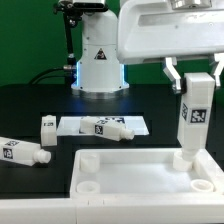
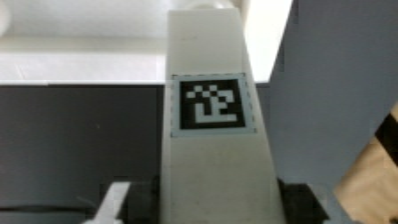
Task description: Assemble desk
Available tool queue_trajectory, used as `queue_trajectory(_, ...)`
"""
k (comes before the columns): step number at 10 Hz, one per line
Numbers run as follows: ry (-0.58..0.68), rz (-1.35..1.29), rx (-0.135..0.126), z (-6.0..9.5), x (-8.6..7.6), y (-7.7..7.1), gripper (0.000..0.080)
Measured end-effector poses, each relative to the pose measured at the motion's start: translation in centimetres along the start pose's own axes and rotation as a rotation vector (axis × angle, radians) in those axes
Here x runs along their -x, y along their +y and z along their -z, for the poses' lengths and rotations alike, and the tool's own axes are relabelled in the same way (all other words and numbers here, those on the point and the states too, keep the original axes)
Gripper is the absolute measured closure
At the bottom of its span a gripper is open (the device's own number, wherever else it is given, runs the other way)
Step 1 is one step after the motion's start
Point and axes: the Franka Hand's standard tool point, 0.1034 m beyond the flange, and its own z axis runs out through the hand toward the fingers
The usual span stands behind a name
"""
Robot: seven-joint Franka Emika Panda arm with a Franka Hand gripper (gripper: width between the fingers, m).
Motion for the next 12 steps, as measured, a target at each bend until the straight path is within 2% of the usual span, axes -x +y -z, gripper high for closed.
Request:
queue_trajectory(1, 0.011, 0.017, -0.002, -1.1, 0.4, -1.0, 0.0514)
queue_trajectory(3, 0.02, 0.026, -0.003, -1.5, -0.3, -1.5, 0.0514)
queue_trajectory(4, 0.015, 0.031, -0.005, -1.7, 0.0, -1.8, 0.0514)
queue_trajectory(6, 0.007, 0.036, -0.001, -2.0, 0.4, -1.5, 0.0514)
queue_trajectory(12, 0.017, 0.039, 0.007, -2.2, 0.1, -0.6, 0.0514)
